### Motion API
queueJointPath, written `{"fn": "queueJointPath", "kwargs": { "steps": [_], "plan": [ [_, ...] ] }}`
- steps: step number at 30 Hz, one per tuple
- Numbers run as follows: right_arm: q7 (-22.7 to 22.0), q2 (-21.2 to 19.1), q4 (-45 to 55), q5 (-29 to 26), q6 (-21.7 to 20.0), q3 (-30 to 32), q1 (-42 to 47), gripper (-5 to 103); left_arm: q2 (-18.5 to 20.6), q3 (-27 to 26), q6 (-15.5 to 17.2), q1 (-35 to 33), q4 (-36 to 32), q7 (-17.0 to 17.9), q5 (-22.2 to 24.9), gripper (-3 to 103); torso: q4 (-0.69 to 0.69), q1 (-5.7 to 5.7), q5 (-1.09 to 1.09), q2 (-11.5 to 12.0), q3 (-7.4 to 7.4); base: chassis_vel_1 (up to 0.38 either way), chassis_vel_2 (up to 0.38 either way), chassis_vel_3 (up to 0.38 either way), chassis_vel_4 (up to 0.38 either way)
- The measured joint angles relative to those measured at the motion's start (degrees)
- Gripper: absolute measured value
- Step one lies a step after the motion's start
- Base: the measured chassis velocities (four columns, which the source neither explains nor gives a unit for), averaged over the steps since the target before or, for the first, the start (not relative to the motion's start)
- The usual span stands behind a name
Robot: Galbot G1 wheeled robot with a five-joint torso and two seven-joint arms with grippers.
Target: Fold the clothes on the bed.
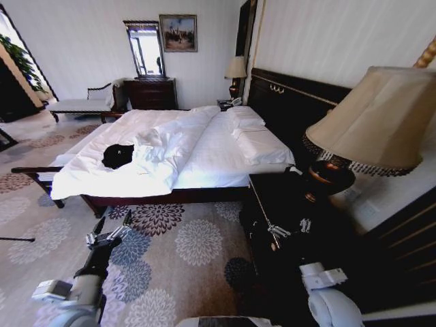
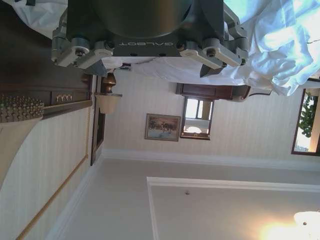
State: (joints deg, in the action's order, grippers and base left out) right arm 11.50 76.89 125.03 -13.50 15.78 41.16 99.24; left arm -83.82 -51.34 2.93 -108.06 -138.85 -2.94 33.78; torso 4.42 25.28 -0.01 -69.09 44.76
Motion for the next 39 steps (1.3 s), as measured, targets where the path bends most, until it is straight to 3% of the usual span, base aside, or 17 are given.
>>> {"fn": "queueJointPath", "kwargs": {
  "steps": [10, 15, 31, 39],
  "plan": [
    [0.03, 0.90, -0.11, 1.14, 0.38, -0.03, 0.05, 100, -1.10, -0.04, -0.75, -0.69, -0.31, -0.03, -1.24, 100, 0.00, 0.00, 0.02, 0.00, 0.00, 0.000, 0.000, 0.000, 0.000],
    [0.22, 1.01, -0.41, 1.80, 0.65, -0.17, -0.13, 100, -1.83, 0.78, -3.47, -0.64, 0.61, -0.22, -3.25, 100, 0.00, 0.00, 0.01, 0.00, 0.00, 0.000, 0.000, 0.000, 0.000],
    [-0.26, 1.73, -0.86, 1.93, 0.21, -1.18, -1.37, 100, -2.94, 3.17, -4.72, -1.37, 1.14, -0.28, -5.83, 100, 0.00, 0.00, 0.01, 0.00, 0.00, 0.000, 0.000, 0.000, 0.000],
    [-0.31, 1.53, -1.00, 2.00, 0.45, -1.09, -2.02, 100, -3.08, 3.00, -5.81, -1.99, -0.29, -0.64, -4.51, 100, 0.00, 0.00, 0.01, 0.00, 0.00, 0.000, 0.000, 0.000, 0.000]
  ]
}}
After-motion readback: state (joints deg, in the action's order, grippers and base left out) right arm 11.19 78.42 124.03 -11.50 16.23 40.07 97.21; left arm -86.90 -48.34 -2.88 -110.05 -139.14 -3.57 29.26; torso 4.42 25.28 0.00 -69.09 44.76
